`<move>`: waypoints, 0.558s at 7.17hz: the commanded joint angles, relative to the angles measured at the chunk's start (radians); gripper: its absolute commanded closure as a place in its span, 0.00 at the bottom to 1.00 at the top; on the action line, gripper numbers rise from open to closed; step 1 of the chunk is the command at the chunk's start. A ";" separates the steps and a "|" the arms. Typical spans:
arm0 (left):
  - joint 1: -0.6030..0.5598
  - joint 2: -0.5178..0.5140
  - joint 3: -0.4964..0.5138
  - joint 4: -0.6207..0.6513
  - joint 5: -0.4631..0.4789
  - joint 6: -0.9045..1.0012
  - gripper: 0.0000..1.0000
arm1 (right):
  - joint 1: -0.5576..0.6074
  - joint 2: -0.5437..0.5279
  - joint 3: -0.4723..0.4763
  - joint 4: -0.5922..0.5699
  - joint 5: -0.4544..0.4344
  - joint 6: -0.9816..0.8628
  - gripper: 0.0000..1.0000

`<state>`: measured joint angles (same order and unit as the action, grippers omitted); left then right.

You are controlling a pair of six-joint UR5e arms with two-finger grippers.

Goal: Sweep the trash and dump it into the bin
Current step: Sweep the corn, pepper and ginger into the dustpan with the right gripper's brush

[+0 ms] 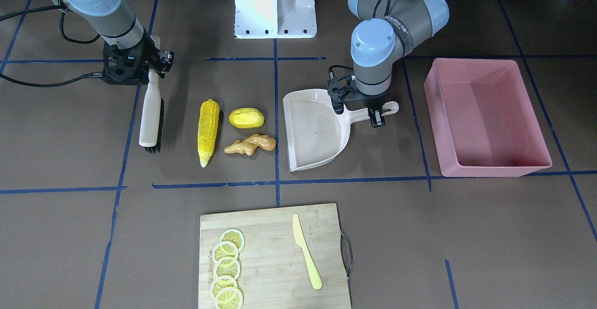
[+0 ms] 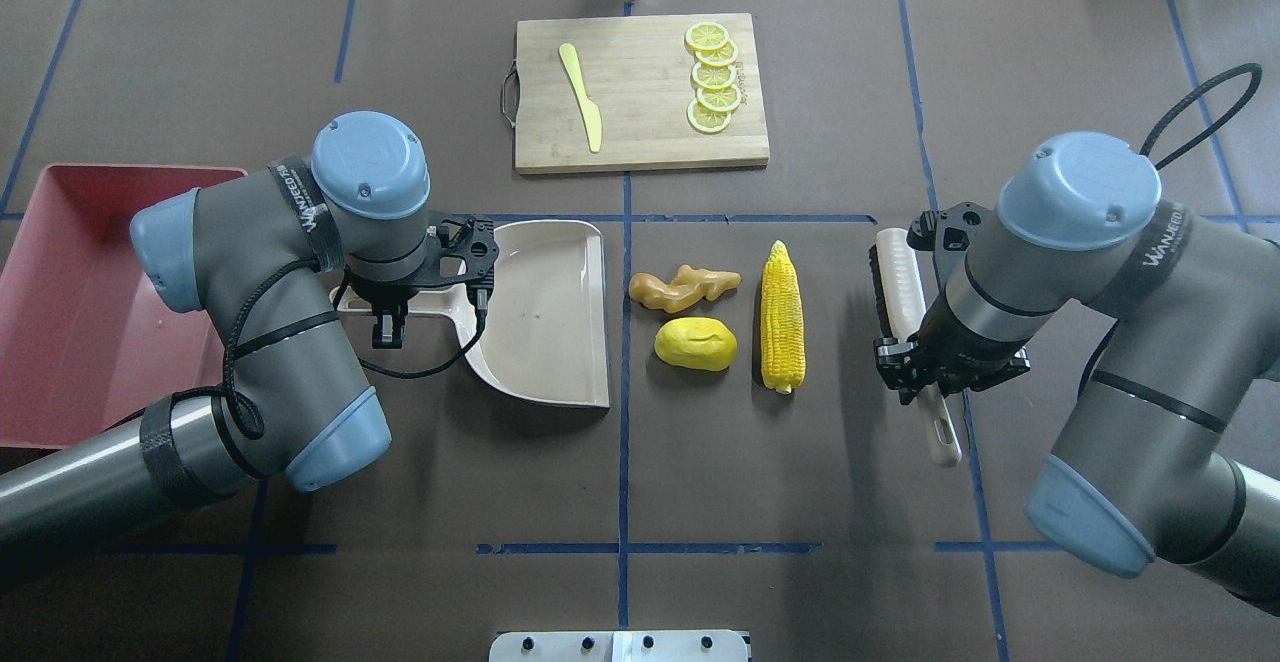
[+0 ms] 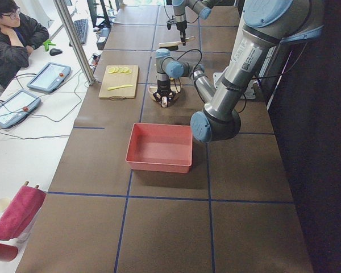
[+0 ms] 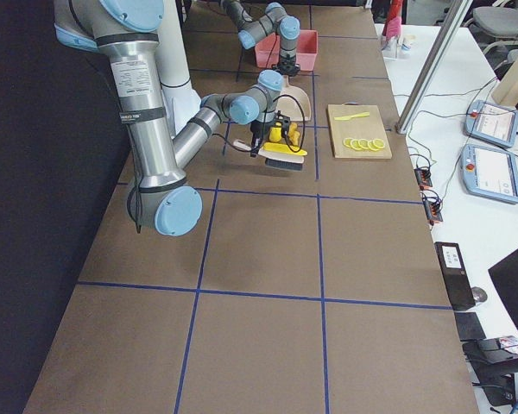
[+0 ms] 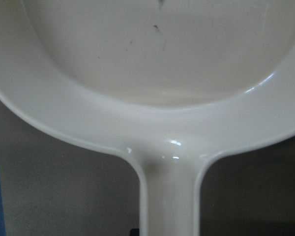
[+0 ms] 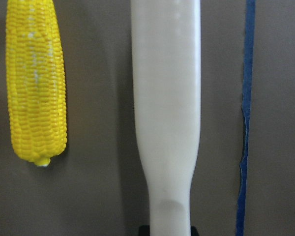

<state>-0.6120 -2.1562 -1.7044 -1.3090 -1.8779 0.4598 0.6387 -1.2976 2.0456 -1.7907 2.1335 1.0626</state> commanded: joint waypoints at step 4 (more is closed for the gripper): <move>0.005 -0.001 -0.001 -0.001 0.002 -0.013 0.98 | -0.048 0.138 -0.145 -0.027 -0.086 0.000 1.00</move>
<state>-0.6075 -2.1563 -1.7051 -1.3100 -1.8766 0.4480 0.6055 -1.1757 1.9281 -1.8163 2.0683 1.0639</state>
